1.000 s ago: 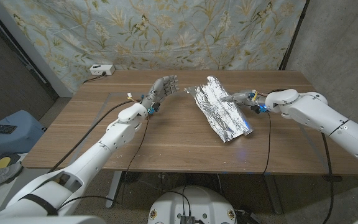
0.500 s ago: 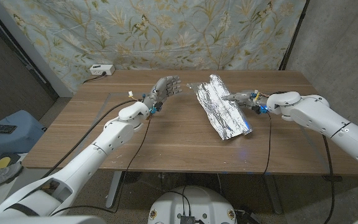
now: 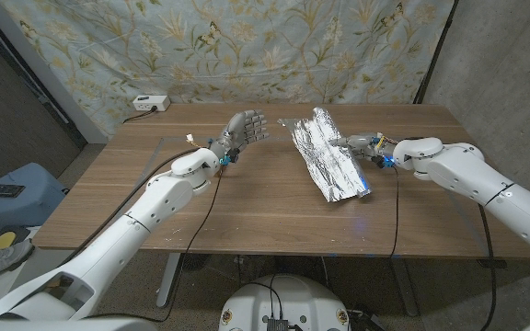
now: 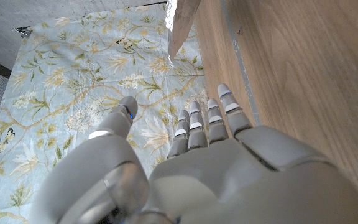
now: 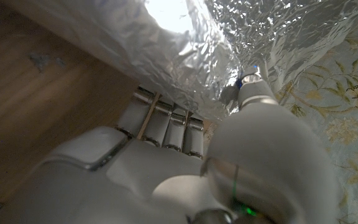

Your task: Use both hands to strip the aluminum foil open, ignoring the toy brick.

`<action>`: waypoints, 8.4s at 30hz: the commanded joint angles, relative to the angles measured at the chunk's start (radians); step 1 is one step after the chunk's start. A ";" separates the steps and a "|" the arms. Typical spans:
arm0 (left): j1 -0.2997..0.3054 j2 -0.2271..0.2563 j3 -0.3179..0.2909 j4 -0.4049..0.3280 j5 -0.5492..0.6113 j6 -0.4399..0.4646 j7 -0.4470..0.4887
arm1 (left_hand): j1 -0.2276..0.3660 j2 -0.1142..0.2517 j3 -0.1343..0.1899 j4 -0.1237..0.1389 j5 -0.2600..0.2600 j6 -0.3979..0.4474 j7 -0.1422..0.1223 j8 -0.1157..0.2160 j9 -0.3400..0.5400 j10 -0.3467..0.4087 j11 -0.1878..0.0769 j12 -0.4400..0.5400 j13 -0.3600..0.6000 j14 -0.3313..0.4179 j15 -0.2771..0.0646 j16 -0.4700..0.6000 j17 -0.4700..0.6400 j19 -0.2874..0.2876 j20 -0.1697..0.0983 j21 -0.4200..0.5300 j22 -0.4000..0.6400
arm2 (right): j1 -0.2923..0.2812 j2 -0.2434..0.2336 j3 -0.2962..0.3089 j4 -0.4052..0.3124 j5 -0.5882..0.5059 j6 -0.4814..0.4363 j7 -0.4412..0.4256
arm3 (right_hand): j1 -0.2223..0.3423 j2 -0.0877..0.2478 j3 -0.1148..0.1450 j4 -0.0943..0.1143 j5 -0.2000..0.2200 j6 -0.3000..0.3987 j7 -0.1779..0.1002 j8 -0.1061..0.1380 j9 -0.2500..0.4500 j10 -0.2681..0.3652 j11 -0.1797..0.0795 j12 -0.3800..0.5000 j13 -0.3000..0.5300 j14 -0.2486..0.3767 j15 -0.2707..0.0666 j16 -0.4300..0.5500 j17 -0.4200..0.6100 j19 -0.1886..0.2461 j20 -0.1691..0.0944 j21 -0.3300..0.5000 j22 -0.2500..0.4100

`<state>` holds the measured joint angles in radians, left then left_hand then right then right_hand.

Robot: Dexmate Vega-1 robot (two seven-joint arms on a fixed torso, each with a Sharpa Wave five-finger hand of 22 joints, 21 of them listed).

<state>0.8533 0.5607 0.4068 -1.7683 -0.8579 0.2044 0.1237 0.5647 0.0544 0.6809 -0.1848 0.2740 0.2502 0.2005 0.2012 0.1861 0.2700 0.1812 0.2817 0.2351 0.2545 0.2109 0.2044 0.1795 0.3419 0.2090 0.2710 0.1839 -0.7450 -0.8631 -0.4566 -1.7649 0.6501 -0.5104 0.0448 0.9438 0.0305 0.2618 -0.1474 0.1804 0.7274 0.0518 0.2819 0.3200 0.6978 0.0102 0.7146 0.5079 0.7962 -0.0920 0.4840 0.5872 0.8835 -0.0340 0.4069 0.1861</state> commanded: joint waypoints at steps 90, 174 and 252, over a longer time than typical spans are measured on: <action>-0.315 -0.148 0.105 0.141 -0.354 0.540 0.225 | 0.432 0.030 -0.266 0.018 0.164 0.239 0.014 0.024 0.059 0.211 -0.027 0.167 0.257 0.391 -0.088 0.066 0.091 0.401 -0.033 0.052 0.009 | 0.004 0.023 0.012 -0.038 0.020 -0.079 -0.136 | 0.037 0.020 -0.030 -0.002 -0.002 0.024 0.003 -0.001 0.025 0.007 0.003 0.018 0.005 0.020 -0.016 -0.014 0.006 0.000 0.001 0.012 0.002; -0.393 -0.318 0.101 0.355 -0.298 0.607 0.265 | 0.548 0.042 -0.242 0.019 0.175 0.583 -0.065 0.137 0.140 0.520 -0.186 0.387 0.362 0.659 -0.260 0.161 0.160 0.593 -0.143 0.146 0.020 | 0.022 0.085 0.070 -0.014 0.289 -0.156 -0.157 | 0.040 0.041 -0.035 0.000 -0.004 0.035 0.028 -0.018 0.037 0.012 0.031 0.025 0.005 0.061 -0.002 -0.037 0.012 0.027 0.010 0.029 0.001; -0.423 -0.272 0.093 0.408 -0.260 0.638 0.074 | 0.567 0.056 -0.209 0.018 0.164 0.695 -0.117 0.239 0.223 0.632 -0.253 0.421 0.442 0.750 -0.316 0.181 0.209 0.606 -0.181 0.207 0.024 | -0.044 0.214 0.175 0.294 0.662 -0.070 0.133 | -0.012 0.020 -0.074 0.013 -0.006 -0.082 0.054 -0.081 0.028 -0.104 0.091 -0.041 -0.026 -0.005 0.046 -0.107 -0.001 -0.034 0.070 -0.002 -0.004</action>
<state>0.4224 0.2764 0.5009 -1.3293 -1.1278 0.8440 0.2086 1.1172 0.1114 0.4634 -0.1655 0.4402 0.9380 0.0805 0.4297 0.3987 0.8795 -0.0609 0.6959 0.6714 0.9953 -0.1018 0.3809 0.3831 0.9463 0.0353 0.4717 0.2024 -0.7777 -0.6545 -0.2903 -1.4915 1.3002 -0.5982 0.1305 0.9377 0.0522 0.1939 -0.1346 0.1702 0.6513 0.1089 0.2032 0.3477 0.6045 0.0998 0.6762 0.4818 0.7970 -0.0513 0.3793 0.5835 0.8541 0.0310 0.4094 0.1813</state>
